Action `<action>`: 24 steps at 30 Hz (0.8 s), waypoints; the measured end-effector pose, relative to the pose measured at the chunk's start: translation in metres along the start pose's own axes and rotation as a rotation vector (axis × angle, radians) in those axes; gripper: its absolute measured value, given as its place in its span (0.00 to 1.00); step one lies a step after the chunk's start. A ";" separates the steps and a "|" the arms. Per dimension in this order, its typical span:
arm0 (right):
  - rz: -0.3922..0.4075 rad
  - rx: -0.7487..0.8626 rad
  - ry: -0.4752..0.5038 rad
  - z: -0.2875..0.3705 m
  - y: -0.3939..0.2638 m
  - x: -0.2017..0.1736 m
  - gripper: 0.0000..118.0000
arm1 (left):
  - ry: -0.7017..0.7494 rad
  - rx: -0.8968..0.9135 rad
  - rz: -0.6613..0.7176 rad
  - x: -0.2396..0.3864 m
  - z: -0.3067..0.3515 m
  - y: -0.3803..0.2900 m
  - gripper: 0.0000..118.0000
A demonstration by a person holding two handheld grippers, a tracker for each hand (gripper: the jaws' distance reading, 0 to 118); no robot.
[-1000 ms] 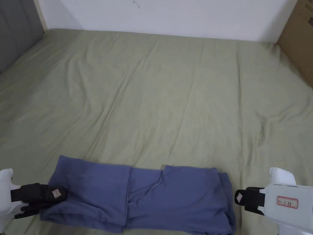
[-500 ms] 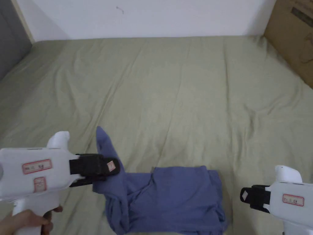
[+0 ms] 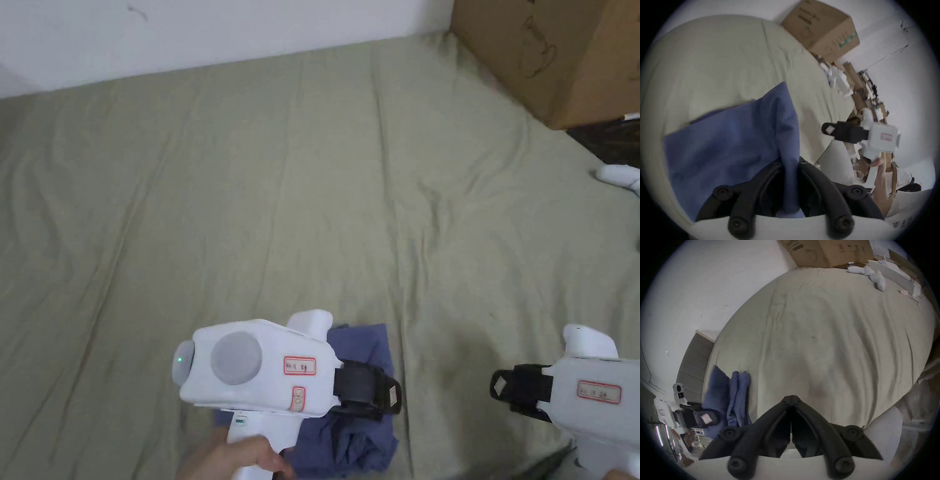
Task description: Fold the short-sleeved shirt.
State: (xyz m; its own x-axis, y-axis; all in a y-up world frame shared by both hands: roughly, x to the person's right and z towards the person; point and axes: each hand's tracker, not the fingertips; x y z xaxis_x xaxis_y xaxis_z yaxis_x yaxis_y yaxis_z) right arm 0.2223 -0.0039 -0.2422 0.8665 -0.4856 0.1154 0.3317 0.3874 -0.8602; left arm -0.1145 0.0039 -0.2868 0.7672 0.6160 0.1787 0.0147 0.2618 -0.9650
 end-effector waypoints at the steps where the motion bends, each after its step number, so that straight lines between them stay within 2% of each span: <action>1: 0.002 0.002 0.000 0.002 0.000 0.000 0.00 | -0.048 0.018 0.038 -0.004 0.003 0.002 0.59; 2: 0.009 0.005 0.000 0.003 0.001 -0.001 0.00 | -0.077 0.045 0.078 -0.006 0.012 0.004 0.74; 3: 0.015 0.008 -0.001 0.004 0.001 -0.002 0.00 | -0.085 0.071 0.117 -0.009 0.022 0.005 0.82; 8: 0.038 0.019 0.016 0.001 0.005 -0.013 0.00 | -0.003 0.297 0.140 -0.032 0.082 -0.002 0.83; 9: 0.043 0.021 0.017 -0.001 0.005 -0.015 0.00 | 0.036 0.312 0.120 -0.036 0.088 -0.005 0.79; 10: 0.049 0.021 0.020 -0.002 0.005 -0.018 0.00 | 0.069 0.321 0.116 -0.037 0.092 -0.007 0.67; 11: 0.056 0.021 0.024 -0.004 0.004 -0.020 0.00 | 0.109 0.311 0.126 -0.041 0.089 -0.011 0.44; 12: 0.060 0.019 0.028 -0.005 0.003 -0.024 0.00 | 0.103 0.278 0.132 -0.043 0.086 -0.014 0.07; 13: 0.063 0.016 0.030 -0.007 0.002 -0.026 0.00 | 0.088 0.241 0.125 -0.044 0.079 -0.018 0.01; 21: 0.064 0.002 0.023 -0.007 -0.004 -0.026 0.00 | 0.024 0.032 -0.001 0.004 -0.014 -0.038 0.01; 22: 0.063 0.003 0.021 -0.006 -0.005 -0.025 0.00 | 0.061 0.034 0.007 0.008 -0.022 -0.041 0.01; 24: 0.057 0.008 0.022 -0.003 -0.004 -0.021 0.00 | 0.020 -0.002 0.036 0.014 -0.037 -0.046 0.01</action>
State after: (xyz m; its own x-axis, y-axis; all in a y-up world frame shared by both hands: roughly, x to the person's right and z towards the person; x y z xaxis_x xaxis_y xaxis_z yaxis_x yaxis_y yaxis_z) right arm 0.2013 0.0023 -0.2424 0.8757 -0.4797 0.0553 0.2849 0.4210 -0.8612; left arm -0.0807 -0.0271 -0.2472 0.7801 0.6097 0.1401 -0.0118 0.2382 -0.9711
